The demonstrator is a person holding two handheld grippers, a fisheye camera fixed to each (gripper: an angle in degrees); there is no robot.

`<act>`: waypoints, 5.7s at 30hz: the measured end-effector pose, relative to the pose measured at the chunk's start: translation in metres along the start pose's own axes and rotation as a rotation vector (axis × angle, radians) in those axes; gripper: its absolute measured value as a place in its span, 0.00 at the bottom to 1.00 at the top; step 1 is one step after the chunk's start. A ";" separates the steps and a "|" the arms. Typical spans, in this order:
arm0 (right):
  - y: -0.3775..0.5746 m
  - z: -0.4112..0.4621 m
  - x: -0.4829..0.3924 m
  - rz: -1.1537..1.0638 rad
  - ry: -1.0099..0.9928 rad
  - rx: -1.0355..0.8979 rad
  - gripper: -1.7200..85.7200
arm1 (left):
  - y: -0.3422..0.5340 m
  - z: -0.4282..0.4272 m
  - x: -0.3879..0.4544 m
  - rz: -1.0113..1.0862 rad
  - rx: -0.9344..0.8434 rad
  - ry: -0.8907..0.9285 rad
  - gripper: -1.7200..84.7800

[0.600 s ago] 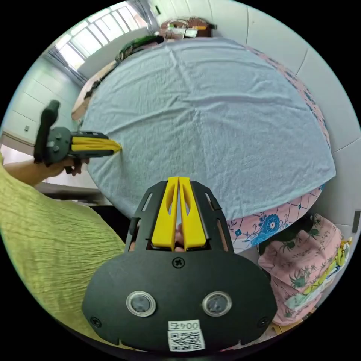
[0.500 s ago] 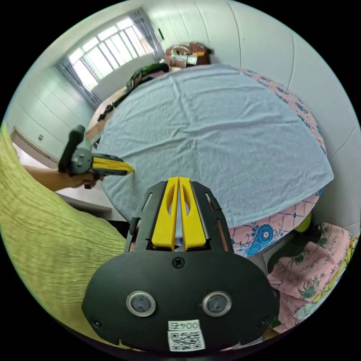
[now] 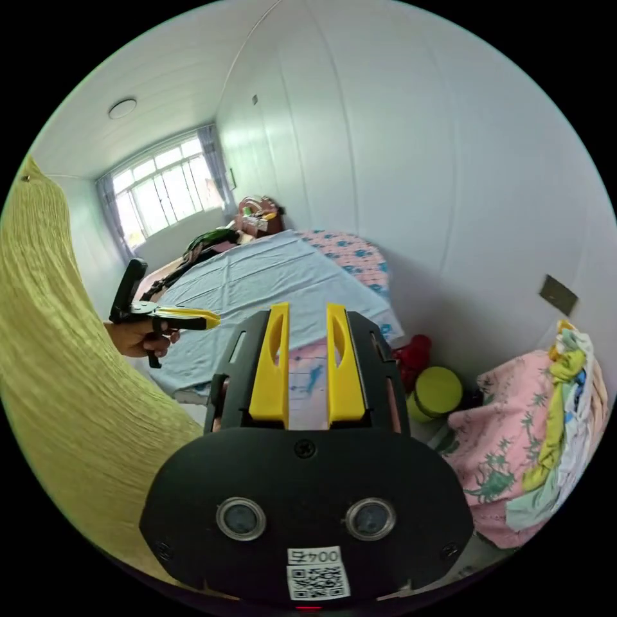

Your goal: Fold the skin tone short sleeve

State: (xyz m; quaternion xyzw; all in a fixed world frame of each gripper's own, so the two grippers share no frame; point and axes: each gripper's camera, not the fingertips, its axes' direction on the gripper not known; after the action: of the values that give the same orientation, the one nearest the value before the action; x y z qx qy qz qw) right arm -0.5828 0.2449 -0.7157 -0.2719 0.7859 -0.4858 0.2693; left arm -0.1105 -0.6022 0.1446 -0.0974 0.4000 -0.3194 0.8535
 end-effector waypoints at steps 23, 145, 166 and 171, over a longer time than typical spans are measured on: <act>0.191 -0.235 0.559 0.608 0.639 -0.027 0.16 | -0.304 0.323 0.257 0.463 0.071 0.313 0.15; -0.256 0.095 -0.216 -0.542 -0.898 0.098 0.26 | 0.172 -0.677 -0.172 -0.021 0.600 0.201 0.02; -0.477 0.250 -0.427 -0.622 -0.933 0.005 0.08 | 0.163 -0.692 -0.360 0.056 0.331 0.194 0.15; -0.518 0.267 -0.421 -0.435 -0.925 -0.002 0.08 | 0.224 -0.696 -0.402 0.030 0.467 0.059 0.15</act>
State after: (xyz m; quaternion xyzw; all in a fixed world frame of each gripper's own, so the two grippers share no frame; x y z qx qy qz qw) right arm -0.0151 0.1732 -0.2795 -0.6162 0.5098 -0.3587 0.4815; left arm -0.7158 -0.1159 -0.1604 0.1181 0.3416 -0.3932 0.8454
